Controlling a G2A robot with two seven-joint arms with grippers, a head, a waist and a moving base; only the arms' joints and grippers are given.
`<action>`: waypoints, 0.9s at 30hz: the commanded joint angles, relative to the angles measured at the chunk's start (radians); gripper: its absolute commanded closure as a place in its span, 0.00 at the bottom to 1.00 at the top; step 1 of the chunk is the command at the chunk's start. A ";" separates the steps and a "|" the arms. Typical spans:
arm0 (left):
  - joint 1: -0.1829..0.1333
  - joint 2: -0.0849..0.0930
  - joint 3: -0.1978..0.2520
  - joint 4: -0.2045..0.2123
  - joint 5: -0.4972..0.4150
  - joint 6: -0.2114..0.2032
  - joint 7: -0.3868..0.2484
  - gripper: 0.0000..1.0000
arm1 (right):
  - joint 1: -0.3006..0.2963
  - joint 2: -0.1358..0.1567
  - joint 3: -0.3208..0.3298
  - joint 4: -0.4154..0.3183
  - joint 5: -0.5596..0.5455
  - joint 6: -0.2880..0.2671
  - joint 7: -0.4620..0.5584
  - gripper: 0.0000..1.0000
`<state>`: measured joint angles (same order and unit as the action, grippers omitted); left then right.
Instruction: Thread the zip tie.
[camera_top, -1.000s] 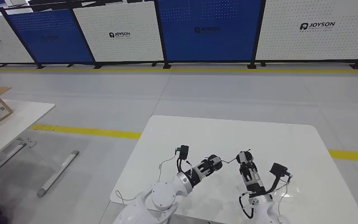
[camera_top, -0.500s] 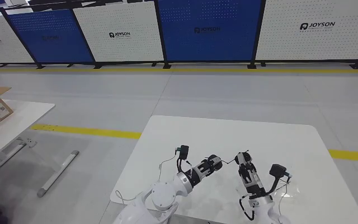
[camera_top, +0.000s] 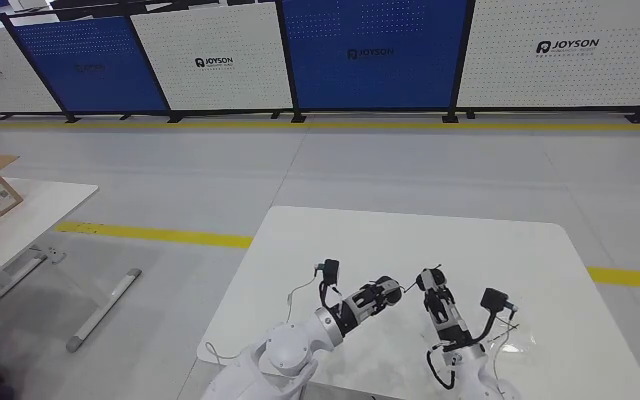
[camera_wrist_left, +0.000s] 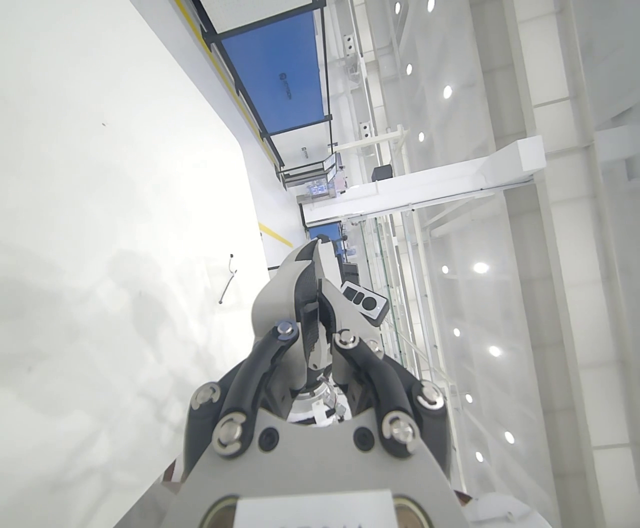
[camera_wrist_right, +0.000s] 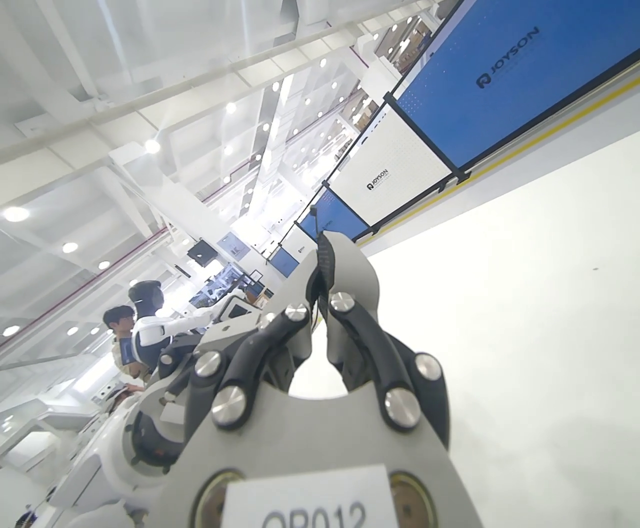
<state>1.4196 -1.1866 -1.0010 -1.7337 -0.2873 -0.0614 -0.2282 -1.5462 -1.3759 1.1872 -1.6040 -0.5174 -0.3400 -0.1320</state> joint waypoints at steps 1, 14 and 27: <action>0.000 0.000 -0.001 0.000 0.001 0.003 0.002 1.00 | -0.005 0.004 -0.001 -0.009 0.004 0.000 -0.008 1.00; -0.006 -0.007 0.006 0.006 -0.018 -0.004 0.010 1.00 | -0.014 0.028 -0.020 -0.028 0.030 0.000 -0.060 1.00; -0.007 -0.010 0.013 -0.006 0.051 0.044 0.058 1.00 | -0.013 0.044 -0.019 -0.025 0.005 0.000 -0.109 1.00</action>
<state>1.4131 -1.1961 -0.9879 -1.7389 -0.2376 -0.0175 -0.1696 -1.5602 -1.3319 1.1691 -1.6295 -0.5123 -0.3400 -0.2398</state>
